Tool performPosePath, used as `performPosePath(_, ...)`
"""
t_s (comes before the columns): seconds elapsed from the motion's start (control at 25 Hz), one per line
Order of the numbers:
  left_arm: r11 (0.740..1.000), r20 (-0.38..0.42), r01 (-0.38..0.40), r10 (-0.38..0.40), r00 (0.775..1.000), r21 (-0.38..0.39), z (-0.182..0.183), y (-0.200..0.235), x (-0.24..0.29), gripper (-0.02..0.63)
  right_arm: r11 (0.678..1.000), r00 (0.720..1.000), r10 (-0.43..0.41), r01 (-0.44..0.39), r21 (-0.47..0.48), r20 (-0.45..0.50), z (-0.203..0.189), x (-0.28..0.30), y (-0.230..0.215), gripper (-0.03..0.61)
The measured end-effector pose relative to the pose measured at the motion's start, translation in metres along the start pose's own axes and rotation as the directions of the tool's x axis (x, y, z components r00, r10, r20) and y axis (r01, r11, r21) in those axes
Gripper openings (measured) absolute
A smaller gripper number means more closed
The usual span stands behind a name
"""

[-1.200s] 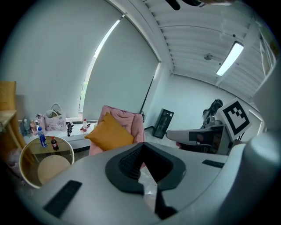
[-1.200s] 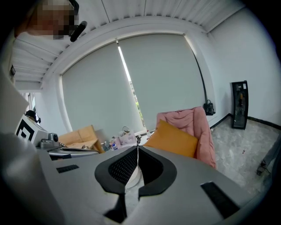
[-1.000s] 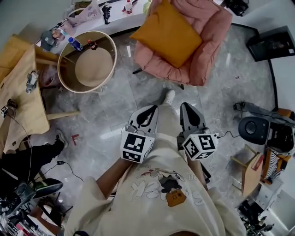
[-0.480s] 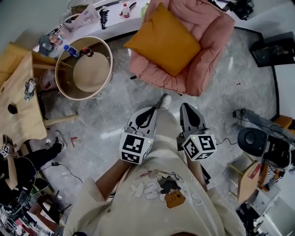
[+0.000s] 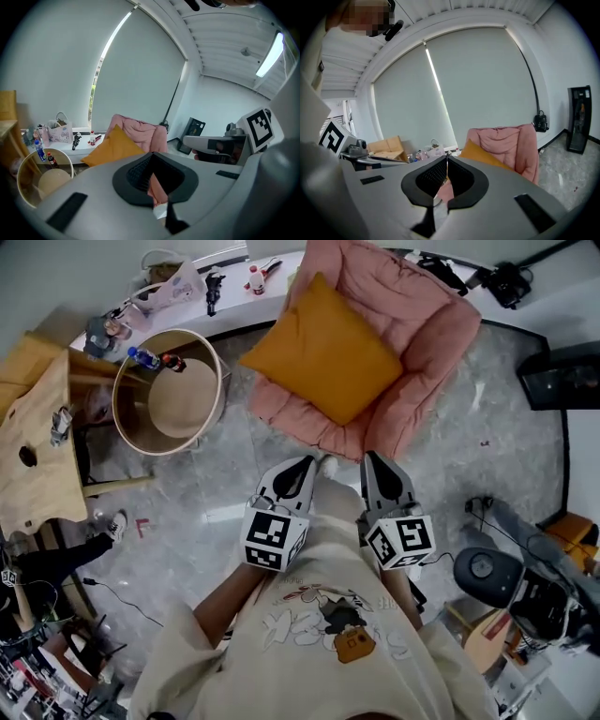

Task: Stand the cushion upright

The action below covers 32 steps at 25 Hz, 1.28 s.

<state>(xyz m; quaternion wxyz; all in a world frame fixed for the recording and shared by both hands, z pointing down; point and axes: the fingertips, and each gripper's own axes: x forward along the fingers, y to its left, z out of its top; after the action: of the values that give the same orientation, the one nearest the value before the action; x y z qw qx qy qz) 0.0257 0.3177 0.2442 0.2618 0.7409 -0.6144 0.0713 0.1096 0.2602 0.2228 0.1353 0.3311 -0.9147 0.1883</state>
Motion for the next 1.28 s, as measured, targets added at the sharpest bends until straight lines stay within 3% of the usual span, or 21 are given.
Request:
performPosePath(0.24, 0.995, 0.011, -0.097, 0.097, 0.995, -0.023, 0.011, -0.005, 0.054, 0.006, 0.991, 0.992, 0.121, -0.122, -0.048, -0.022, 0.015, 0.026, -0.043, 0.023)
performPosePath(0.52, 0.977, -0.011, -0.179, 0.179, 0.984, -0.119, 0.007, 0.005, 0.086, 0.006, 0.976, 0.976, 0.199, -0.206, -0.076, -0.091, 0.015, 0.056, -0.067, 0.024)
performPosePath(0.8, 0.934, 0.004, -0.241, 0.251, 0.968, -0.265, -0.003, 0.047, 0.099, 0.042, 0.961, 0.957, 0.219, -0.245, -0.124, -0.192, 0.011, 0.106, -0.080, 0.049)
performPosePath(0.88, 0.930, -0.014, -0.239, 0.245, 0.969, -0.279, -0.010, 0.061, 0.111, 0.094, 0.956, 0.953, 0.225, -0.256, -0.144, -0.201, 0.018, 0.124, -0.086, 0.073)
performPosePath(1.12, 0.902, -0.052, -0.262, 0.260, 0.964, -0.343, -0.020, 0.094, 0.150, 0.156, 0.956, 0.951, 0.210, -0.248, -0.155, -0.227, 0.026, 0.164, -0.110, 0.111)
performPosePath(1.28, 0.889, -0.024, -0.259, 0.271, 0.962, -0.376, -0.011, 0.118, 0.173, 0.161, 0.961, 0.947, 0.199, -0.239, -0.138, -0.250, 0.026, 0.192, -0.121, 0.133)
